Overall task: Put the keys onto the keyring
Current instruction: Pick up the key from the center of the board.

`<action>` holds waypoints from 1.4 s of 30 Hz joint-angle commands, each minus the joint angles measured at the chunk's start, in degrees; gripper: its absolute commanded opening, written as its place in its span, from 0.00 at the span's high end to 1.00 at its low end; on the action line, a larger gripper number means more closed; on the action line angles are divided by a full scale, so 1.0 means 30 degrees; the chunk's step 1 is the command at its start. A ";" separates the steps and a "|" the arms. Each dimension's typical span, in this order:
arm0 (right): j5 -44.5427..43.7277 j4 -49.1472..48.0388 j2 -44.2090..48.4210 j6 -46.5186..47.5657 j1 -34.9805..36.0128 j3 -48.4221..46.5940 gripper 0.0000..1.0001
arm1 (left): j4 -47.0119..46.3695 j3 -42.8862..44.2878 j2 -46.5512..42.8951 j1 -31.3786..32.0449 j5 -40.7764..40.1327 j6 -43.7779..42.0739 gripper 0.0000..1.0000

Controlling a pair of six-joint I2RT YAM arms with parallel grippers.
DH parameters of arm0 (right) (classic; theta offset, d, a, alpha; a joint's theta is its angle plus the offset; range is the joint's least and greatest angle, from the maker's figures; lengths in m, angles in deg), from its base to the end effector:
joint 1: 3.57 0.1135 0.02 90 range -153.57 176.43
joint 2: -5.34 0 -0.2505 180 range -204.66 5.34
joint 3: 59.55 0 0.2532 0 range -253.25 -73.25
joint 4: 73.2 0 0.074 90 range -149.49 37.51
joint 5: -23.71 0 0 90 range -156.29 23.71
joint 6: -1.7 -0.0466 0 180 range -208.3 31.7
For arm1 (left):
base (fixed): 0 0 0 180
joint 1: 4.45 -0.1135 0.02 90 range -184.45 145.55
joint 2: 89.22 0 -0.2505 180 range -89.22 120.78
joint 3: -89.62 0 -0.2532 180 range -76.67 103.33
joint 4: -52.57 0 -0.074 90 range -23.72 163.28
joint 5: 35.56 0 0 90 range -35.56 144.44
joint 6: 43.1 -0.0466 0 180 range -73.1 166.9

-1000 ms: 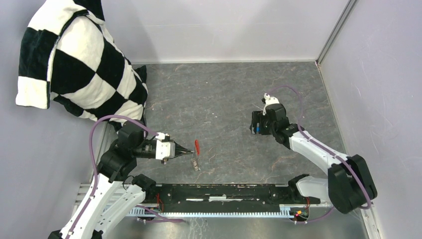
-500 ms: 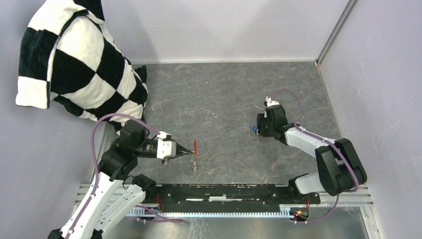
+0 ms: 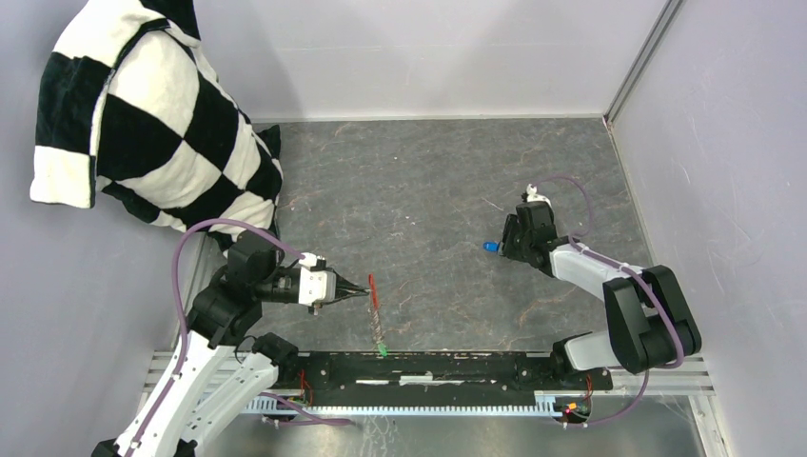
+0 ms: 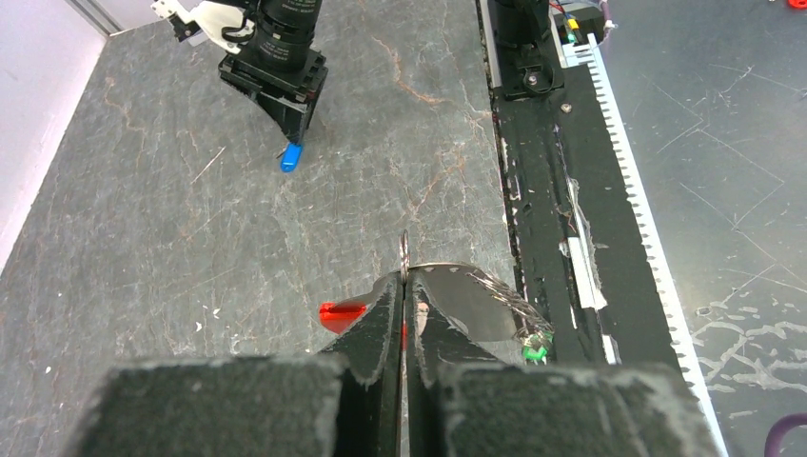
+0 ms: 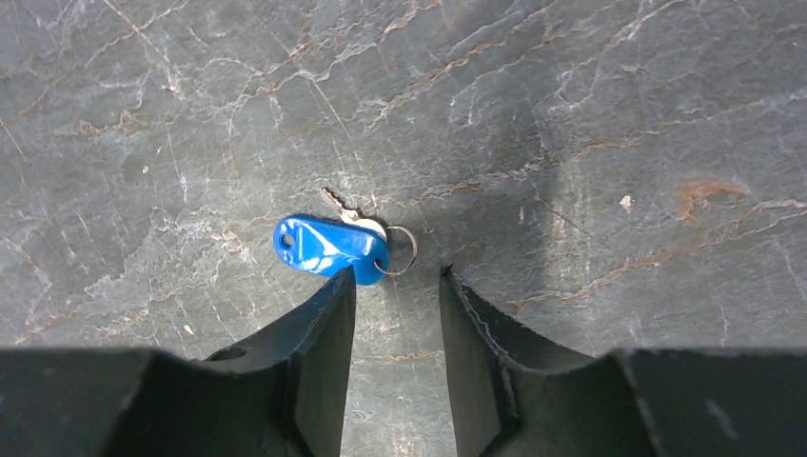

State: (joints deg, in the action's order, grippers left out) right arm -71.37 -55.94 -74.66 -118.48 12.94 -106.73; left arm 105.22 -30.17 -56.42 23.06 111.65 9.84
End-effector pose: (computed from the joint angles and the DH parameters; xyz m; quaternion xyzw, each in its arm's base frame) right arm 0.2567 0.0718 0.1306 0.1268 0.9305 0.0969 0.3296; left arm 0.0919 -0.0920 0.3234 0.6128 0.4899 -0.3638 0.5022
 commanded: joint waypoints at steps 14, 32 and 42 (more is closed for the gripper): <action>0.0942 -0.2830 -0.0973 -0.3283 -0.0858 0.0671 0.82 | -0.0278 0.0154 -0.0254 0.0030 0.0404 -0.0318 0.98; 0.9404 -0.4284 0.6441 1.0803 0.2725 0.1767 1.00 | -0.3658 -0.1186 0.1114 0.0027 0.0022 0.2801 0.98; 1.0213 -0.2640 1.0885 1.6375 0.7301 0.0653 1.00 | -0.4983 -0.0581 0.3971 0.0029 0.1889 0.3289 0.98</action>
State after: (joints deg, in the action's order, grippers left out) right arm -42.96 -67.33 -43.50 -78.78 31.57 -101.53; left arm 95.04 -33.75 -45.80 23.06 112.81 17.01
